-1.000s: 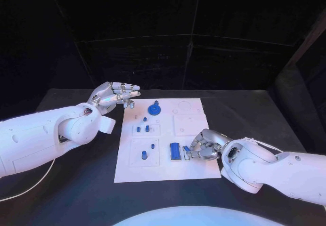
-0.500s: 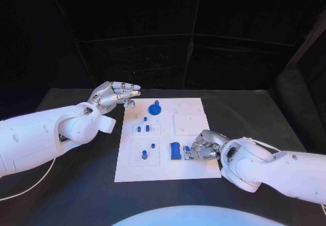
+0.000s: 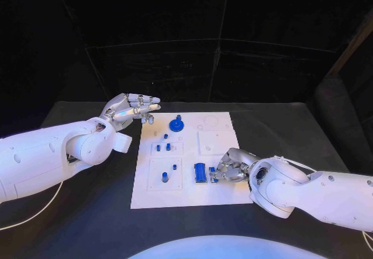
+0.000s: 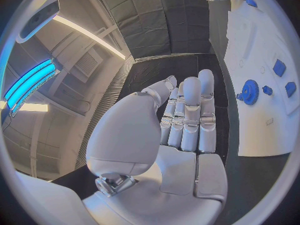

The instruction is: Assemble the parts on the task board

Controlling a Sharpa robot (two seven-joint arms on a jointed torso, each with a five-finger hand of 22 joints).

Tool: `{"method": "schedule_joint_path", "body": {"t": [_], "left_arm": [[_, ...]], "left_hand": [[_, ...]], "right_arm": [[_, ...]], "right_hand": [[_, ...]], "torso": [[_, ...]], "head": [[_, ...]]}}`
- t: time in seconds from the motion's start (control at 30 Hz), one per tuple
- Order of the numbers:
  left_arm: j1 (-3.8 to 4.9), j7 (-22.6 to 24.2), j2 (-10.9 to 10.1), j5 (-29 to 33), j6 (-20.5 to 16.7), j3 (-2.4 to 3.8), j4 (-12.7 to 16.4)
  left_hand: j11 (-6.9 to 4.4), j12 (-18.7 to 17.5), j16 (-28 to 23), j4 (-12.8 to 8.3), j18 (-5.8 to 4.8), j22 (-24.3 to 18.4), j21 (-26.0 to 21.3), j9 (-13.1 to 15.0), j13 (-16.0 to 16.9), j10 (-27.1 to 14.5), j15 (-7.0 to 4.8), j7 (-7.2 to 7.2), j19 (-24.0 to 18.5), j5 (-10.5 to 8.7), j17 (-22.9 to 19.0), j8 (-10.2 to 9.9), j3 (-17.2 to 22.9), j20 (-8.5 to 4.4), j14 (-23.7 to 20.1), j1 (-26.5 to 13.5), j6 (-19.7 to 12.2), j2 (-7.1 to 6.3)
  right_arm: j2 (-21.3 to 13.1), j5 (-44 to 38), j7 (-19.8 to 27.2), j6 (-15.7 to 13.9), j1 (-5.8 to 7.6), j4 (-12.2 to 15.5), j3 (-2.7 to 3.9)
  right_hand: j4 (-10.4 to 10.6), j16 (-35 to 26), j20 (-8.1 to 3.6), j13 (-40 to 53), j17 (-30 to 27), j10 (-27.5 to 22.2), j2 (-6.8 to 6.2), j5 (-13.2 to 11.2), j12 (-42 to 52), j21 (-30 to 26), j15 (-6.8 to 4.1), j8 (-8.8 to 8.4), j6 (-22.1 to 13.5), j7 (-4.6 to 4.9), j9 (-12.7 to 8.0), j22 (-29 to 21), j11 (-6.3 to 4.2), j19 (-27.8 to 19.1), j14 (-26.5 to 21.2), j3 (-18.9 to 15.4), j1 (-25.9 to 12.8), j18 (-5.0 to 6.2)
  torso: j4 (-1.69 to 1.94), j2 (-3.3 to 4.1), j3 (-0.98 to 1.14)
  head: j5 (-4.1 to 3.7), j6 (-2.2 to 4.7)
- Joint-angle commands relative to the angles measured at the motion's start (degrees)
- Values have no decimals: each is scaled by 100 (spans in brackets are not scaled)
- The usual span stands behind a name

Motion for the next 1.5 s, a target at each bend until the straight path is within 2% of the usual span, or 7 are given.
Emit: {"method": "schedule_joint_path", "body": {"t": [0.03,0.33,0.6,0.67,0.83,1.2,1.5], "left_arm": [[7,8,5,13,81,4,10],[7,3,5,13,81,4,9],[7,3,7,13,79,4,5],[7,3,7,13,79,4,3],[7,3,8,13,80,4,0],[7,2,8,13,83,4,-10],[6,4,15,13,86,3,-16]], "left_hand": [[3,21,-22,-12,78,-5,-26,-5,-8,-46,-11,8,-4,-21,0,-20,-32,31,-31,-44,-43,1],[3,21,-22,-12,78,-5,-26,-5,-8,-46,-11,8,-4,-21,0,-20,-32,31,-31,-44,-43,1],[3,21,-22,-12,78,-5,-26,-5,-8,-46,-11,8,-4,-21,0,-20,-32,31,-31,-44,-43,1],[3,21,-22,-12,78,-5,-26,-5,-8,-46,-11,8,-4,-21,0,-20,-32,31,-31,-44,-43,1],[3,21,-22,-12,78,-5,-26,-5,-8,-46,-11,8,-4,-21,0,-20,-32,31,-31,-44,-43,1],[3,21,-22,-12,78,-5,-26,-5,-8,-46,-11,8,-4,-21,0,-20,-32,31,-31,-44,-43,1],[3,21,-22,-12,78,-5,-26,-5,-8,-46,-11,8,-4,-21,0,-20,-32,31,-31,-44,-43,1]], "right_arm": [[14,-8,47,52,3,-6,-1],[51,-8,56,42,3,-21,0],[39,-78,36,-33,3,-44,0],[13,-104,35,-43,3,-42,0],[-88,-143,95,-27,3,-1,0],[-313,-133,443,289,3,167,-1],[-248,-142,425,422,2,68,-2]], "right_hand": [[22,25,-43,485,1313,68,6,-47,5,-4,-41,14,31,-63,18,4,-25,1,574,-21,-56,-88],[101,24,-47,485,1313,72,-25,-121,-3,-9,-39,39,20,-57,75,4,-20,5,574,-144,-184,-90],[499,20,-27,483,1306,70,-6,-1328,-29,-30,-20,76,-5,-38,193,-6,3,7,573,-704,-656,-90],[528,21,-28,486,1309,69,23,-1471,-31,-33,-18,79,-14,-36,215,-5,4,8,573,-800,-698,-89],[497,22,-28,488,1311,67,51,-1492,-35,-38,-18,82,-27,-38,238,-10,4,6,574,-858,-621,-88],[151,24,-20,489,1318,46,60,-1486,-62,-65,-9,74,-101,-20,321,-30,16,-11,575,-1030,51,-84],[5,25,-19,490,1319,41,125,-1494,-70,-69,-9,67,-108,-24,344,-27,13,-10,575,-1087,287,-84]], "torso": [[2,1,1],[5,-3,0],[3,-7,-2],[2,-5,-2],[1,-7,1],[1,-6,2],[10,3,0]], "head": [[-5,4],[-5,-1],[-17,11],[-23,16],[-23,18],[-32,36],[-30,41]]}}
